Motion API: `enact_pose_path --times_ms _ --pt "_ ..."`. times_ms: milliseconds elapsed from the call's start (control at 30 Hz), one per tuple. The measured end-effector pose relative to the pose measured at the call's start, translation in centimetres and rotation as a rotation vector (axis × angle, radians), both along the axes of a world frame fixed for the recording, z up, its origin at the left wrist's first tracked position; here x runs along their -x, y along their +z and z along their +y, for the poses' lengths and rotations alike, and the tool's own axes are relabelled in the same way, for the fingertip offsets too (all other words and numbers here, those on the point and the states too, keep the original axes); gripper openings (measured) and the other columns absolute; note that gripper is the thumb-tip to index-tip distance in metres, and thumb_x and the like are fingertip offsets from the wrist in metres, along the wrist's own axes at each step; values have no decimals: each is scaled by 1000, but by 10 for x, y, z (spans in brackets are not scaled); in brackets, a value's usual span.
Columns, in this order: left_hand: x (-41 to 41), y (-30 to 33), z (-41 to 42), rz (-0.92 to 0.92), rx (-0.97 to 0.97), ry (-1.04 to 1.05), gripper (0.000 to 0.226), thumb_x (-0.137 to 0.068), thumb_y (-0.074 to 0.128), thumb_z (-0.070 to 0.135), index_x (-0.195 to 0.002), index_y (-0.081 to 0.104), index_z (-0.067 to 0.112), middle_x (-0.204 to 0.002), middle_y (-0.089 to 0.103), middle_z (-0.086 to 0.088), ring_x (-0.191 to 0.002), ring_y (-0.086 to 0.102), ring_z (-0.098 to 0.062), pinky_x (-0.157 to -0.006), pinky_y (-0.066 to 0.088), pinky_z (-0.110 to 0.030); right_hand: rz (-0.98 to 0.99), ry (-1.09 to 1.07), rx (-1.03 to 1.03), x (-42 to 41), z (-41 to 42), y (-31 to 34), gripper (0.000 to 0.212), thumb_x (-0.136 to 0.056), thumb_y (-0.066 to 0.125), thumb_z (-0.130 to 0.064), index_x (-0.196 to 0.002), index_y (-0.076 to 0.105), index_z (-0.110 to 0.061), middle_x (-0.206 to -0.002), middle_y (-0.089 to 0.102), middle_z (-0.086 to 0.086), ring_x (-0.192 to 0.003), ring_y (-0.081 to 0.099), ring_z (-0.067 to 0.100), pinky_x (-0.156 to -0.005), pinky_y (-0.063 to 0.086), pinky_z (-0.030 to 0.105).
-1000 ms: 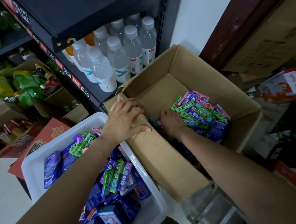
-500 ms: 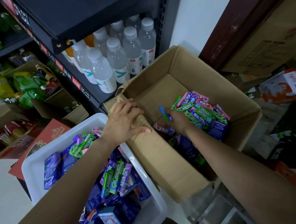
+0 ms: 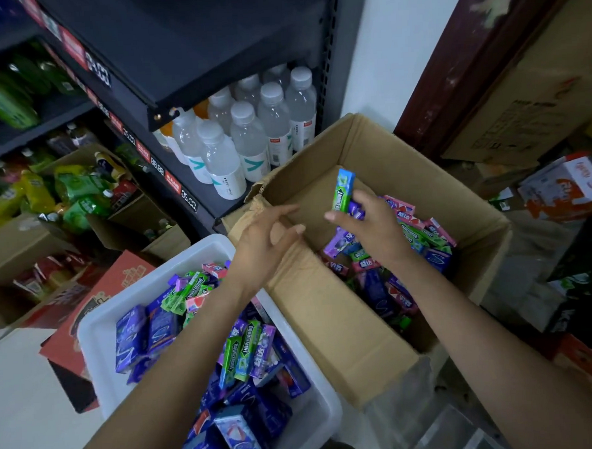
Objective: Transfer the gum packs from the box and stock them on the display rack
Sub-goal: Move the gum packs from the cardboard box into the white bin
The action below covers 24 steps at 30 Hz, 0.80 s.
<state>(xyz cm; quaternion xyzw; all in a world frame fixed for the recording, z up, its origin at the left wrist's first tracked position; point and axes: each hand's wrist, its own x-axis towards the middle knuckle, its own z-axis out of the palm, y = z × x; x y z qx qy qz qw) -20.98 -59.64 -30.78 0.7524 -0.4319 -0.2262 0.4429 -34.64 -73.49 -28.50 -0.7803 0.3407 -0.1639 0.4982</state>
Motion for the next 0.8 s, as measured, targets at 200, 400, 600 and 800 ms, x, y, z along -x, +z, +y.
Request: enact_pose_path --times_ms 200,400,600,800 --pt "15 50 52 255 177 131 24 -83 69 14 -105 63 23 -87 65 8 -75 58 6 -72 44 -9 147 288 28 -14 91 32 26 -81 72 -22 -97 62 -5 -63 50 -5 -55 47 -1 -54 34 18" --pt "7 21 159 187 23 275 19 -83 71 17 -96 57 20 -74 57 5 -66 60 -17 -58 51 -26 115 171 -36 -2 176 -5 18 -81 72 -25 -94 65 -13 -99 69 0 -93 61 15 -80 44 30" --pt "30 -34 223 -124 -315 -76 22 -91 59 12 -113 62 11 -93 60 -10 -80 57 -23 -67 40 -25 410 193 195 23 233 -55 9 -86 63 -11 -84 61 -2 -79 53 9 -78 54 30 -70 37 35" --pt "45 -45 225 -430 -405 -198 29 -93 55 16 -122 56 14 -112 53 -11 -103 54 -31 -79 46 -40 554 187 258 49 235 -64 21 -87 64 -17 -106 63 -7 -108 58 12 -101 56 26 -82 39 31"
